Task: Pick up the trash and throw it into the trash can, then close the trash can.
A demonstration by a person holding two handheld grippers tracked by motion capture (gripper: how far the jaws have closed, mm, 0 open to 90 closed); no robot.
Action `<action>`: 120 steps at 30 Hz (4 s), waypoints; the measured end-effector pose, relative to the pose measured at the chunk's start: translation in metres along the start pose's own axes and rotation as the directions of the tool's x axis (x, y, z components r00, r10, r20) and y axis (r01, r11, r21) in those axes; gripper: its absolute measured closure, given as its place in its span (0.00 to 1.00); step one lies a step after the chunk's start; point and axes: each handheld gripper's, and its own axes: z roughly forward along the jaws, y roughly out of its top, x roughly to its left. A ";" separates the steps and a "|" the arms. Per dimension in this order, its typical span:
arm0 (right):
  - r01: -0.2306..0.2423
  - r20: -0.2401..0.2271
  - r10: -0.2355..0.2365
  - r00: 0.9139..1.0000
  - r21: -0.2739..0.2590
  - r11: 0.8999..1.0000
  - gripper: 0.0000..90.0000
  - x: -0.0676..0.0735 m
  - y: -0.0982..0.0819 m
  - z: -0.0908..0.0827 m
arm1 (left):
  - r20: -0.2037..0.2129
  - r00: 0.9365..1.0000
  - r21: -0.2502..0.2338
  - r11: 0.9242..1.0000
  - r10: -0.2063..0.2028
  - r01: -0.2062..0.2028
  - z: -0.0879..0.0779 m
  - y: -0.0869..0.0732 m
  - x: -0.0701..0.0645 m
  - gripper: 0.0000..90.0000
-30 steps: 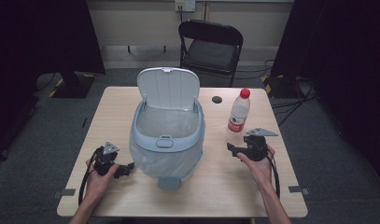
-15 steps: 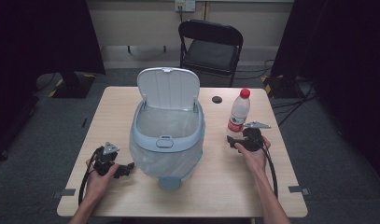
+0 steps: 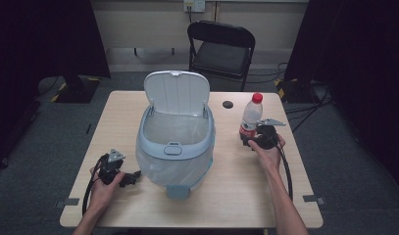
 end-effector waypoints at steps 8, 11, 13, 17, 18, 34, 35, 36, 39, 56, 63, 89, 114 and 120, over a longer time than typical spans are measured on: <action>-0.007 0.000 0.007 1.000 -0.015 1.000 0.17 -0.001 0.008 0.011 | 0.002 1.000 0.000 1.000 0.000 0.000 0.000 0.000 0.000 0.01; -0.013 0.014 0.014 1.000 -0.026 1.000 0.20 -0.002 0.008 0.015 | 0.003 1.000 0.000 1.000 0.000 0.000 0.000 0.000 0.000 0.01; -0.014 0.018 0.014 1.000 -0.033 0.999 0.22 -0.003 0.008 0.018 | 0.003 1.000 0.000 1.000 0.001 -0.001 0.000 0.000 0.000 0.01; -0.007 0.019 0.008 1.000 -0.041 0.999 0.29 -0.004 0.006 0.024 | 0.003 1.000 0.000 1.000 0.000 0.000 0.000 0.000 0.000 0.01; -0.001 0.020 0.001 1.000 -0.039 0.999 0.29 -0.004 0.006 0.024 | 0.003 1.000 0.000 1.000 0.001 -0.001 0.000 0.000 0.000 0.01; -0.001 -0.033 -0.001 0.999 -0.040 0.999 0.31 0.002 0.001 0.006 | 0.010 1.000 -0.002 1.000 0.002 -0.002 0.000 -0.001 0.000 0.01; -0.001 -0.041 0.000 0.999 -0.038 0.999 0.30 0.003 0.000 0.004 | 0.009 1.000 -0.002 1.000 0.002 -0.002 0.000 -0.001 0.000 0.01; -0.001 -0.045 -0.001 0.999 -0.042 0.999 0.31 0.004 0.000 0.001 | 0.010 1.000 -0.002 1.000 0.002 -0.002 0.000 -0.001 0.000 0.01; -0.004 -0.063 0.000 0.998 -0.053 0.999 0.31 0.007 -0.001 -0.005 | 0.011 1.000 -0.002 1.000 0.004 -0.004 0.000 -0.001 0.001 0.01; -0.027 -0.183 0.016 0.983 -0.057 0.998 0.31 0.021 -0.002 -0.041 | 0.018 1.000 0.007 1.000 0.020 -0.020 -0.001 -0.001 0.002 0.01; -0.031 -0.199 0.013 0.980 -0.087 0.996 0.31 0.023 0.002 -0.060 | 0.029 0.999 0.000 1.000 0.019 -0.019 -0.001 -0.001 0.003 0.01; -0.082 -0.384 -0.024 0.923 -0.256 0.963 0.32 0.041 0.036 -0.126 | 0.038 0.999 -0.002 1.000 0.023 -0.023 -0.001 -0.002 0.003 0.01; -0.132 -0.523 -0.104 0.846 -0.394 0.910 0.32 0.055 0.105 -0.183 | 0.038 0.999 -0.002 1.000 0.024 -0.024 -0.001 -0.002 0.003 0.01; -0.130 -0.544 -0.145 0.826 -0.434 0.892 0.32 0.063 0.125 -0.196 | 0.038 0.999 -0.003 1.000 0.024 -0.024 -0.001 -0.002 0.003 0.01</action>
